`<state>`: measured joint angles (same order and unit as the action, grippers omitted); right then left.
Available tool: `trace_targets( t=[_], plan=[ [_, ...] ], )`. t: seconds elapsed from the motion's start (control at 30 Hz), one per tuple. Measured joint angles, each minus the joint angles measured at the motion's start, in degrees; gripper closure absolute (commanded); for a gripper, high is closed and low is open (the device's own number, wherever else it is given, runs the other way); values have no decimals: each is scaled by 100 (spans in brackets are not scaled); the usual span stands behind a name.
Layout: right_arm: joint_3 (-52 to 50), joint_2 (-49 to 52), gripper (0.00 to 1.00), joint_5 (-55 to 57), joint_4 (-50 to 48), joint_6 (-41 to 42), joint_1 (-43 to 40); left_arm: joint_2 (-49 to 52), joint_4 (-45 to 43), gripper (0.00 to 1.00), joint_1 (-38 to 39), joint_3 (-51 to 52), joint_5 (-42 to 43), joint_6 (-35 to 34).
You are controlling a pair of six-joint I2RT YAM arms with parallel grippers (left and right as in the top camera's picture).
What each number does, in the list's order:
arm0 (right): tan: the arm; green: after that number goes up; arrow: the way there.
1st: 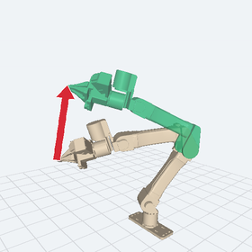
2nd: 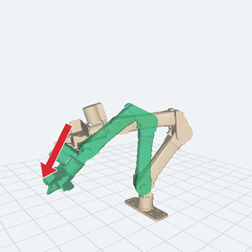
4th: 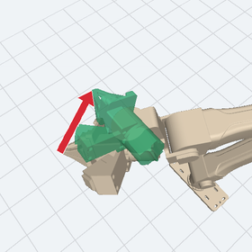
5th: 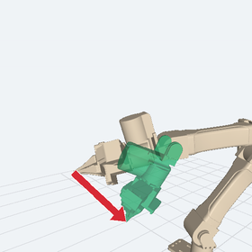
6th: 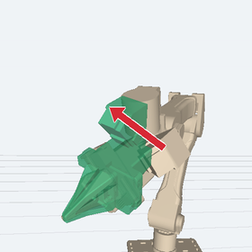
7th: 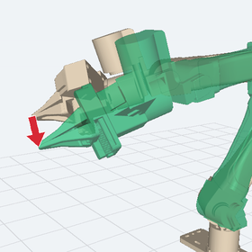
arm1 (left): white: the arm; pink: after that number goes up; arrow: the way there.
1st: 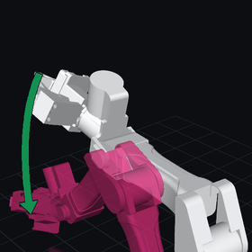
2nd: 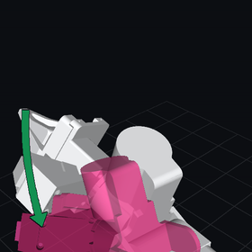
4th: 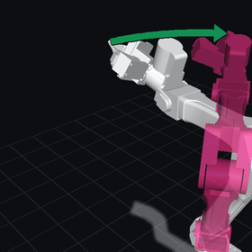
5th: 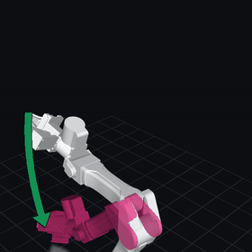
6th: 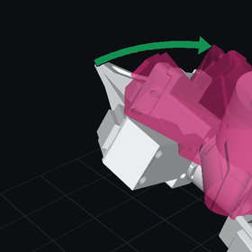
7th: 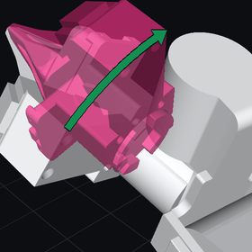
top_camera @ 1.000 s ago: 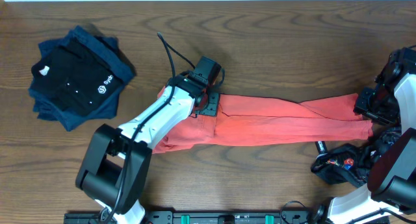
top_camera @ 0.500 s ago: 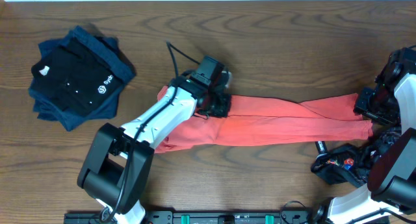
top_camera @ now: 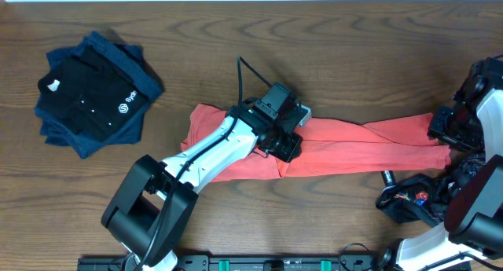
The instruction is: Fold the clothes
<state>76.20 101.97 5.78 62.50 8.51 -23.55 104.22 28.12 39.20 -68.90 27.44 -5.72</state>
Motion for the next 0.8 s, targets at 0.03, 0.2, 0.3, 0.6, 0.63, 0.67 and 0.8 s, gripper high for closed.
trace_targets(
  t=[0.03, 0.2, 0.3, 0.6, 0.63, 0.67, 0.8],
  plan=[
    [0, 0, 54, 0, 2, 0, 0, 0, -105, 69, -11, 0, -50, 2],
    [0, 0, 54, 0, 2, 0, 0, 0, -647, 70, -177, -2, -155, -76],
    [0, 0, 54, -2, 2, -2, 0, 0, -896, 70, -284, -2, -212, -245],
    [-2, 0, 54, -2, -9, 0, 0, 0, 326, 69, -315, -35, 46, -551],
    [-2, 0, 54, -2, -17, 0, 0, 0, 494, 67, -315, -33, 83, -575],
    [-2, 0, 54, 0, -20, 0, 0, 0, 643, 66, -313, -35, 118, -610],
    [-4, 0, 54, -2, -17, 0, 0, 0, 887, 63, -308, -33, 83, -654]
  ],
)
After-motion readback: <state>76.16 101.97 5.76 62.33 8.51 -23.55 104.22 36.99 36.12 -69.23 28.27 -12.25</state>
